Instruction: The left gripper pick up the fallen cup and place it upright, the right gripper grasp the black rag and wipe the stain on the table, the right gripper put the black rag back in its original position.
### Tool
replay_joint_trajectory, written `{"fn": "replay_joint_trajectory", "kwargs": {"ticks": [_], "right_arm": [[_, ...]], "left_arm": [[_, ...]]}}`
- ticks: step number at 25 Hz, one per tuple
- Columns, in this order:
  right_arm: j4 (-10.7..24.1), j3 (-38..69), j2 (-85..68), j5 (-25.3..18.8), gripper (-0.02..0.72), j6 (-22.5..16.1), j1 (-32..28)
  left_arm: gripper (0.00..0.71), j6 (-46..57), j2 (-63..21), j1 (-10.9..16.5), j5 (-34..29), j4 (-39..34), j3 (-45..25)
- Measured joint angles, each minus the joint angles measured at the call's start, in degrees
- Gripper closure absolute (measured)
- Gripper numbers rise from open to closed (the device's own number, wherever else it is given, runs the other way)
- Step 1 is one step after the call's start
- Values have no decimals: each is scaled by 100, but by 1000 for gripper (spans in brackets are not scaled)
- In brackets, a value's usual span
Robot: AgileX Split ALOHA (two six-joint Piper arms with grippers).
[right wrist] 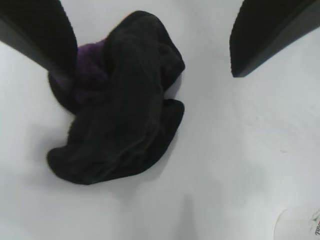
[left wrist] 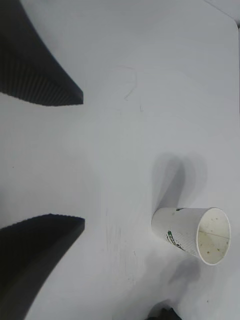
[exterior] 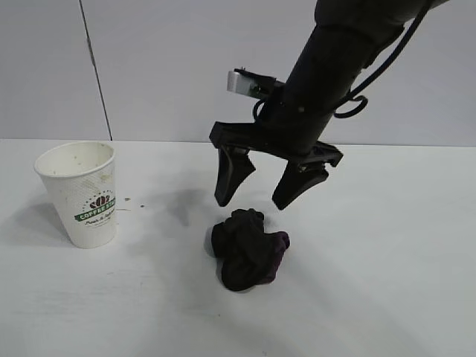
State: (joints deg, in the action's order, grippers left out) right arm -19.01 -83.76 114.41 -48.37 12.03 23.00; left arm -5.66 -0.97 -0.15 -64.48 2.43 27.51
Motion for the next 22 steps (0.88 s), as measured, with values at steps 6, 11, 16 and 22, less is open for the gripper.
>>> {"fn": "replay_joint_trajectory", "kwargs": {"ticks": [6, 11, 16, 22], "right_arm": [[1983, 0, -771, -249, 129, -1355, -1059], [2505, 6, -1592, -612, 135, -1514, -2414], [2535, 6, -2704, -902, 135, -1046, -3770], [1935, 11, -4224, -1046, 135, -703, -4521]], "left_arm": [[254, 0, 0, 0, 0, 0, 0], [254, 0, 0, 0, 0, 0, 0], [254, 0, 0, 0, 0, 0, 0], [254, 0, 0, 0, 0, 0, 0]]}}
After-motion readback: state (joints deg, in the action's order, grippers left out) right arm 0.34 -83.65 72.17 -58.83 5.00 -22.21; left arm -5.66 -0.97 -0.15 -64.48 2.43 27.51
